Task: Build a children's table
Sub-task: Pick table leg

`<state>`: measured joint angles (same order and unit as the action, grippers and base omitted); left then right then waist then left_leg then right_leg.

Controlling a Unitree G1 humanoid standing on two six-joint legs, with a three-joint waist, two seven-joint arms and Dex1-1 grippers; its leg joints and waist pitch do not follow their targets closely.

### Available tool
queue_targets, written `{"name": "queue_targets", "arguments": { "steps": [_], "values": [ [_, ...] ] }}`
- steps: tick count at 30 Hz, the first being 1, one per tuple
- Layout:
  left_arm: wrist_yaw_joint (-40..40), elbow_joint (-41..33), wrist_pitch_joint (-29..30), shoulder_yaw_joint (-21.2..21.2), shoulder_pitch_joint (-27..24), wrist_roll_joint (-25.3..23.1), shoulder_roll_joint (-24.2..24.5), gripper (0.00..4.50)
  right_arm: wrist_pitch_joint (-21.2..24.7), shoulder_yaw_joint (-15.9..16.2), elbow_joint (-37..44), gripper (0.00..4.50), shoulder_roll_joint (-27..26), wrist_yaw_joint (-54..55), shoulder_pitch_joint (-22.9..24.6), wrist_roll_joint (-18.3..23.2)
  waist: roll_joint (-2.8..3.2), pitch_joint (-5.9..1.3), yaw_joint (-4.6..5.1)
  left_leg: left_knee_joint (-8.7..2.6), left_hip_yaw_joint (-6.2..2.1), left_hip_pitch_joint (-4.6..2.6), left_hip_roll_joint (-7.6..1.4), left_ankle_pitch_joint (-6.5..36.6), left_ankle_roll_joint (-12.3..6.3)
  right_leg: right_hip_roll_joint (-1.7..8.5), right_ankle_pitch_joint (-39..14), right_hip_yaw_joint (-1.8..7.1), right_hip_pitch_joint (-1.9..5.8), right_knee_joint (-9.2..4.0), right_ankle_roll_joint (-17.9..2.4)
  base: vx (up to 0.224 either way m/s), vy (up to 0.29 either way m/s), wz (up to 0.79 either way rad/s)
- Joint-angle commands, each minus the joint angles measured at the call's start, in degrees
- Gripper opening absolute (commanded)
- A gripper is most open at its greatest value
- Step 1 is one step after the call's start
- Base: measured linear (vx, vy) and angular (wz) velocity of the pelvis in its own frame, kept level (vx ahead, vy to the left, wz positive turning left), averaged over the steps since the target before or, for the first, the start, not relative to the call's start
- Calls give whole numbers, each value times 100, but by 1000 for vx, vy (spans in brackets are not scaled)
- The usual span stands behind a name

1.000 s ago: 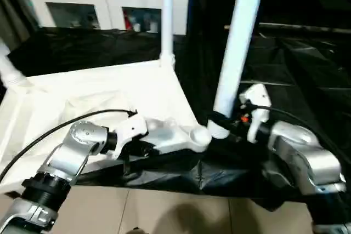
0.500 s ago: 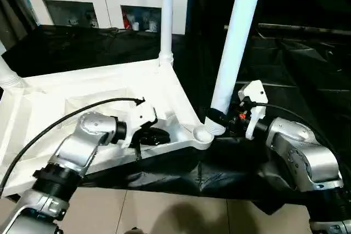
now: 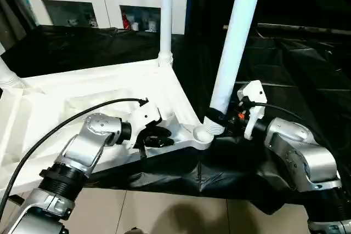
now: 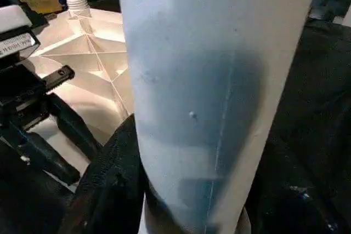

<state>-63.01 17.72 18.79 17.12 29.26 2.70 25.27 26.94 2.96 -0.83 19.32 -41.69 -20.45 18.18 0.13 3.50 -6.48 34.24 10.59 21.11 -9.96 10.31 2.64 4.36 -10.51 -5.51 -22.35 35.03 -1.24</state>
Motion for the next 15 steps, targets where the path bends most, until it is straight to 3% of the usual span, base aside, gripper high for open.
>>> {"name": "queue_targets", "arguments": {
  "steps": [1,8,15],
  "values": [
    [-55,-82,189,42,-14,76,-12,134,0,43,39,193,25,26,-68,15,-8,-406,-5,-421,-162,-89,-360,1120,-39,518,-1446,371,260,-437,-996,0,0,0],
    [0,-142,196,44,-52,70,-43,180,1,46,20,193,15,30,-71,-9,-4,-407,-6,-418,-162,-86,-357,1106,-44,521,-1440,373,263,-438,-990,0,0,0],
    [75,-108,199,143,-67,-67,13,180,6,67,23,193,17,25,-67,-18,-2,-410,-6,-417,-163,-81,-357,1046,-64,512,-1340,374,261,-425,-993,0,0,0]
  ]
}}
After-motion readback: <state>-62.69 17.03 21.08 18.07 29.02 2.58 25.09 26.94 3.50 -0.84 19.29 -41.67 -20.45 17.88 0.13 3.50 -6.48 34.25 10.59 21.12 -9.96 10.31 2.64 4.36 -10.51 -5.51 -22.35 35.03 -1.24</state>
